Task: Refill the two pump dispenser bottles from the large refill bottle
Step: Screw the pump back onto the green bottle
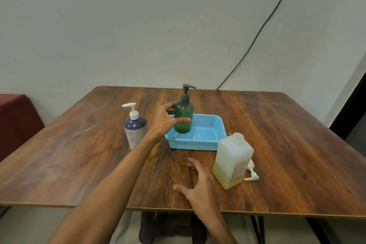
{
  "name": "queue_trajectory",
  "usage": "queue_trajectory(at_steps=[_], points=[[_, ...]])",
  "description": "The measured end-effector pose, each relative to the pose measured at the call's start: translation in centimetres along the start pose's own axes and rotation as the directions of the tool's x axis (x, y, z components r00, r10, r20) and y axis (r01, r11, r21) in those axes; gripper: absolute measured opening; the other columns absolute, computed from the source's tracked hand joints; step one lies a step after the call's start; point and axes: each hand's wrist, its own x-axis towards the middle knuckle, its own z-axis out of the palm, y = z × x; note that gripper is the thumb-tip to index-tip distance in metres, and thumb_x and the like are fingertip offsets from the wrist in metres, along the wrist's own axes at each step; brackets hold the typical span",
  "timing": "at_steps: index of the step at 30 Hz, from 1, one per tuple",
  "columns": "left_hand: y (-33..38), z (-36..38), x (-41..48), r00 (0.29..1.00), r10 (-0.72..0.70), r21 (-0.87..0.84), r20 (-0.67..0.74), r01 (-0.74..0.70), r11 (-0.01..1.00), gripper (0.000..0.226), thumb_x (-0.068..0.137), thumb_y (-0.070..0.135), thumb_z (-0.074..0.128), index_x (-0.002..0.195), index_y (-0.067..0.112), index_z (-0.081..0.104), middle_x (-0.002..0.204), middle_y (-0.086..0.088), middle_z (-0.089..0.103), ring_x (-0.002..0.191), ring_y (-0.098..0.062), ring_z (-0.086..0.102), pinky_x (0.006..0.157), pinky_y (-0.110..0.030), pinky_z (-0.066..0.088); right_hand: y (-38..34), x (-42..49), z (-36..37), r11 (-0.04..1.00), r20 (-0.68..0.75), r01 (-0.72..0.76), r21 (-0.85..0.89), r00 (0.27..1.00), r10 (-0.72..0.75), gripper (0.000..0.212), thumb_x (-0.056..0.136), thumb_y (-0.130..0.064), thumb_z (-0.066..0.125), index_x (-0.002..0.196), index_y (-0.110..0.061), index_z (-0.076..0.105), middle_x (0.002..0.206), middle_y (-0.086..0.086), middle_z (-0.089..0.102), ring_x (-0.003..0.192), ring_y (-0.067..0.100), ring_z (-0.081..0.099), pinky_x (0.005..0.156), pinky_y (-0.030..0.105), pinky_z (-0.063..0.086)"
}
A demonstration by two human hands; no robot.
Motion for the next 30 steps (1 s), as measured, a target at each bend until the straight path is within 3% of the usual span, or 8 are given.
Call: queue_trajectory(at_steps=[4, 6, 8, 13, 17, 22, 30], points=[[-1.1, 0.4, 0.6, 1.0, -0.009, 0.056, 0.015, 0.008, 0.998, 0.067, 0.063, 0.025, 0.097, 0.123, 0.018, 0.068, 0.111, 0.006, 0.071, 0.101, -0.01, 0.067, 0.087, -0.022, 0.054, 0.2, 0.2, 0.2, 0.999, -0.012, 0.02, -0.037, 1.0, -0.021, 0.085, 0.068, -0.04, 0.089, 0.14, -0.041, 0.044, 0.129, -0.022, 0.051, 0.124, 0.0, 0.044, 0.11, 0.028, 0.037], [-1.5, 0.6, 0.7, 1.0, -0.006, 0.093, 0.024, 0.004, 0.996, 0.064, 0.063, 0.022, 0.097, 0.121, 0.017, 0.07, 0.108, 0.008, 0.07, 0.096, -0.004, 0.064, 0.077, -0.009, 0.048, 0.1, 0.3, 0.2, 0.999, -0.013, 0.026, -0.047, 1.0, -0.026, 0.084, 0.068, -0.04, 0.088, 0.139, -0.042, 0.043, 0.13, -0.022, 0.05, 0.125, 0.001, 0.043, 0.111, 0.03, 0.037], [-2.0, 0.7, 0.8, 0.999, 0.0, 0.128, 0.038, -0.005, 0.992, 0.064, 0.064, 0.021, 0.096, 0.122, 0.016, 0.07, 0.111, 0.008, 0.07, 0.098, -0.005, 0.063, 0.075, -0.007, 0.044, 0.1, 0.4, 0.3, 0.998, -0.005, 0.031, -0.058, 0.999, -0.031, 0.083, 0.07, -0.041, 0.087, 0.14, -0.041, 0.043, 0.132, -0.02, 0.049, 0.126, 0.002, 0.042, 0.111, 0.031, 0.037], [-3.6, 0.7, 0.9, 0.996, 0.002, 0.155, 0.085, -0.015, 0.988, 0.062, 0.066, 0.016, 0.094, 0.121, 0.018, 0.066, 0.117, 0.004, 0.069, 0.108, -0.014, 0.064, 0.094, -0.026, 0.053, 0.0, 0.4, 0.4, 0.995, -0.014, 0.053, -0.085, 0.998, -0.055, 0.081, 0.07, -0.042, 0.087, 0.14, -0.04, 0.045, 0.131, -0.018, 0.049, 0.125, 0.002, 0.043, 0.11, 0.028, 0.038], [-4.4, 0.6, 0.8, 0.996, -0.004, 0.139, 0.09, -0.008, 0.99, 0.06, 0.069, 0.014, 0.092, 0.121, 0.024, 0.062, 0.12, 0.002, 0.067, 0.111, -0.017, 0.063, 0.097, -0.028, 0.052, 0.1, 0.4, 0.5, 0.993, -0.009, 0.059, -0.103, 0.998, -0.06, 0.08, 0.07, -0.044, 0.086, 0.139, -0.038, 0.047, 0.133, -0.017, 0.049, 0.126, 0.003, 0.043, 0.111, 0.031, 0.038], [-4.7, 0.7, 0.9, 0.995, -0.007, 0.142, 0.1, -0.007, 0.99, 0.067, 0.072, 0.015, 0.091, 0.131, 0.016, 0.06, 0.125, 0.002, 0.065, 0.113, -0.014, 0.061, 0.097, -0.021, 0.048, 0.0, 0.3, 0.4, 0.992, 0.0, 0.06, -0.108, 0.998, -0.061, 0.08, 0.07, -0.044, 0.085, 0.139, -0.04, 0.046, 0.133, -0.018, 0.048, 0.127, 0.003, 0.042, 0.111, 0.031, 0.038], [-4.8, 0.5, 0.5, 0.996, 0.009, 0.097, 0.092, -0.018, 0.995, 0.092, 0.07, 0.021, 0.093, 0.147, 0.024, 0.044, 0.142, 0.0, 0.056, 0.127, -0.016, 0.054, 0.11, -0.036, 0.044, 0.1, 0.4, 0.6, 0.989, 0.004, 0.054, -0.136, 0.999, -0.054, 0.08, 0.07, -0.048, 0.084, 0.14, -0.04, 0.045, 0.132, -0.018, 0.048, 0.127, 0.004, 0.041, 0.111, 0.032, 0.038]])
